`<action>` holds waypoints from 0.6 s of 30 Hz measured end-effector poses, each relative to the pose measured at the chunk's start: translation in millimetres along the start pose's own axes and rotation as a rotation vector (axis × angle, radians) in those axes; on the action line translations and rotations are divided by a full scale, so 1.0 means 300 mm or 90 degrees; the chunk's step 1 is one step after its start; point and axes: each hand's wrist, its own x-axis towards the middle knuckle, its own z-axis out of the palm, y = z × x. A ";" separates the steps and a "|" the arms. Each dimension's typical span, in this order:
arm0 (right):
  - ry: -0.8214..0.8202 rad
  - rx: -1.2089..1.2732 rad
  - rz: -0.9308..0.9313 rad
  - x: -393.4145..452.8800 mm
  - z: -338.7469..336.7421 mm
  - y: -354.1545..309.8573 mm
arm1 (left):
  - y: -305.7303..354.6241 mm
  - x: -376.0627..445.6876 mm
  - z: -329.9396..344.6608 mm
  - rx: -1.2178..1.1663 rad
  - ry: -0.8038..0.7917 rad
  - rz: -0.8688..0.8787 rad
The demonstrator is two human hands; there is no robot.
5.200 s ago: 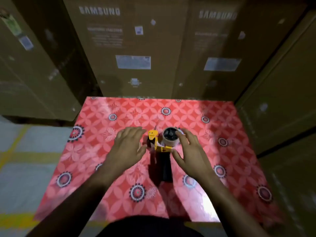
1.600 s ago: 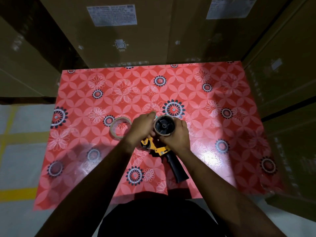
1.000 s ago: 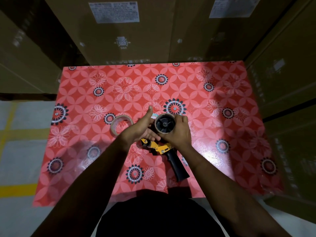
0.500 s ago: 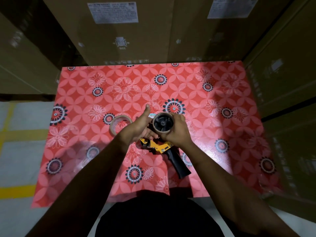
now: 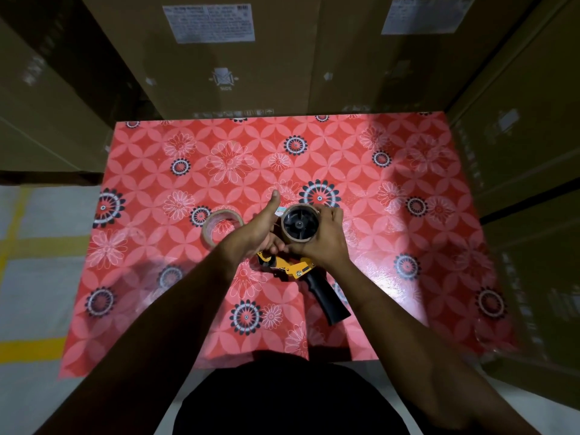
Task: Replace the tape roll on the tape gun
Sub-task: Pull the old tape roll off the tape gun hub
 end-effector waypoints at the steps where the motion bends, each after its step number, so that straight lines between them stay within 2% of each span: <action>1: 0.010 -0.006 -0.001 0.007 0.001 0.000 | -0.007 0.004 -0.001 -0.002 0.002 0.006; 7: 0.006 -0.027 -0.045 0.017 -0.047 0.025 | -0.008 -0.014 0.015 -0.043 0.011 0.050; 15: -0.050 -0.060 -0.032 0.026 -0.034 -0.007 | -0.012 -0.002 0.011 0.019 0.017 0.009; 18: -0.053 -0.057 -0.094 0.030 -0.052 0.010 | -0.018 -0.002 0.010 0.039 0.020 0.000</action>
